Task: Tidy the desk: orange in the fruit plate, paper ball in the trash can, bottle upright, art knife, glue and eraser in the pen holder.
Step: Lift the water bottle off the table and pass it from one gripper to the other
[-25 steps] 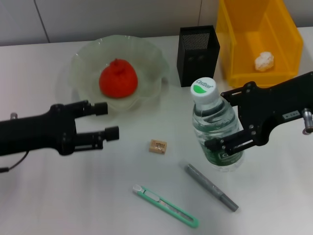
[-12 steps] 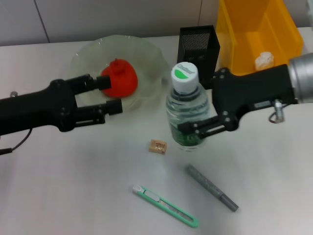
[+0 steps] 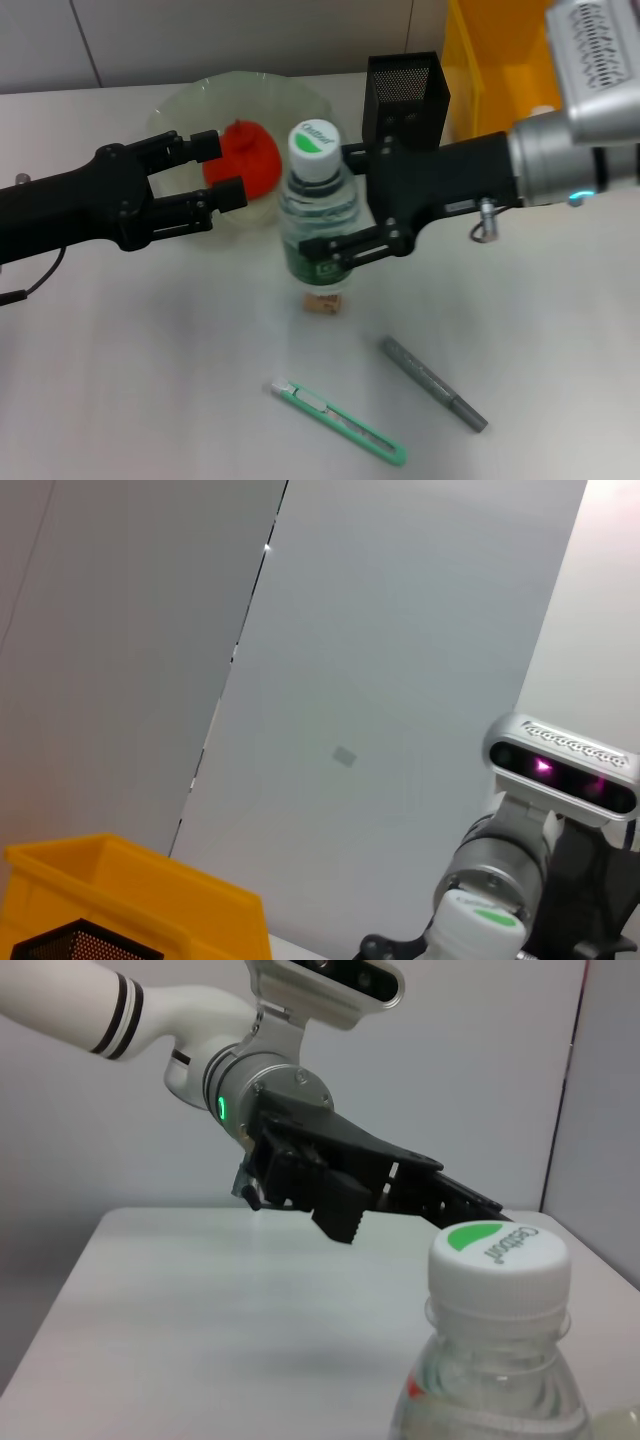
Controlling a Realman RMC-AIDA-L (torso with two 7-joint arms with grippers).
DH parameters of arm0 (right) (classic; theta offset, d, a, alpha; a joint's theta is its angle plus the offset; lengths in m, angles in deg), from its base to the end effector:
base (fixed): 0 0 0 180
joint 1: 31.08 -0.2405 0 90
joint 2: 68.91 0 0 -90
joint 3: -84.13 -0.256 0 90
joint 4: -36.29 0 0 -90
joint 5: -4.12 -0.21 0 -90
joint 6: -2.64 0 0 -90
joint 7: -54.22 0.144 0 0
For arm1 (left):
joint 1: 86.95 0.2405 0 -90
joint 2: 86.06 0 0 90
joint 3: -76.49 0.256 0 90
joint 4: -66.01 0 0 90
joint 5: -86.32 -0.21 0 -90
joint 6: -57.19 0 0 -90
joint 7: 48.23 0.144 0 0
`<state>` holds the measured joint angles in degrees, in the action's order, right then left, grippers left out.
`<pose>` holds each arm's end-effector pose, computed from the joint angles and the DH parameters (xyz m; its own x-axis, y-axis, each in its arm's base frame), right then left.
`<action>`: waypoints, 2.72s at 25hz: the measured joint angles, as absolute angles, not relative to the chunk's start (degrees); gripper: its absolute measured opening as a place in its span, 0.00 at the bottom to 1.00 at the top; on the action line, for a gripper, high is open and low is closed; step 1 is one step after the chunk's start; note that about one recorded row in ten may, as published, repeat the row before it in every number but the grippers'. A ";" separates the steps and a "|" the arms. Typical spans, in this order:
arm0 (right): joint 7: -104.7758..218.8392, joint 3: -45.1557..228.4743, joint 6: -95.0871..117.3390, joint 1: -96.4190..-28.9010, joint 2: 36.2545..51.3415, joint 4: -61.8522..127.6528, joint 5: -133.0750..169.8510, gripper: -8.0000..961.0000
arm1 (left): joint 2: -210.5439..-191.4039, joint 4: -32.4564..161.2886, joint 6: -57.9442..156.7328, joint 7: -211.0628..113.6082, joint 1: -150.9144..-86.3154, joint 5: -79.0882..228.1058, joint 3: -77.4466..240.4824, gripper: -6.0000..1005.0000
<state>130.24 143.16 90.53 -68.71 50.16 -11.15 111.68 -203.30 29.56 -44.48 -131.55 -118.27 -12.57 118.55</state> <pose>0.1697 0.3599 -0.0149 0.9226 0.0326 -0.3844 -0.0205 -0.9909 -0.1331 -0.2193 0.3251 0.0272 0.6404 0.2917 0.7105 0.3788 -0.9247 0.0382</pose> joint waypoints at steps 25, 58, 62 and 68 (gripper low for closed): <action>125.46 144.64 85.12 -76.99 50.71 4.52 109.67 0.79 | -204.09 32.74 -41.18 -121.84 -117.87 -13.29 118.98 0.80; 122.83 146.03 82.08 -78.62 50.79 9.36 107.52 0.79 | -204.62 34.05 -41.07 -119.35 -118.41 -12.87 120.88 0.80; 122.51 146.03 81.66 -78.73 50.81 9.51 107.27 0.79 | -204.71 34.01 -41.06 -118.48 -118.46 -12.77 121.23 0.80; 122.61 146.11 81.63 -78.73 50.88 9.59 106.89 0.79 | -204.65 34.00 -41.14 -117.27 -118.02 -12.74 121.30 0.80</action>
<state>122.61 146.11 81.63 -78.73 50.88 9.59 106.89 -204.65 34.00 -41.14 -117.27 -118.02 -12.74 121.30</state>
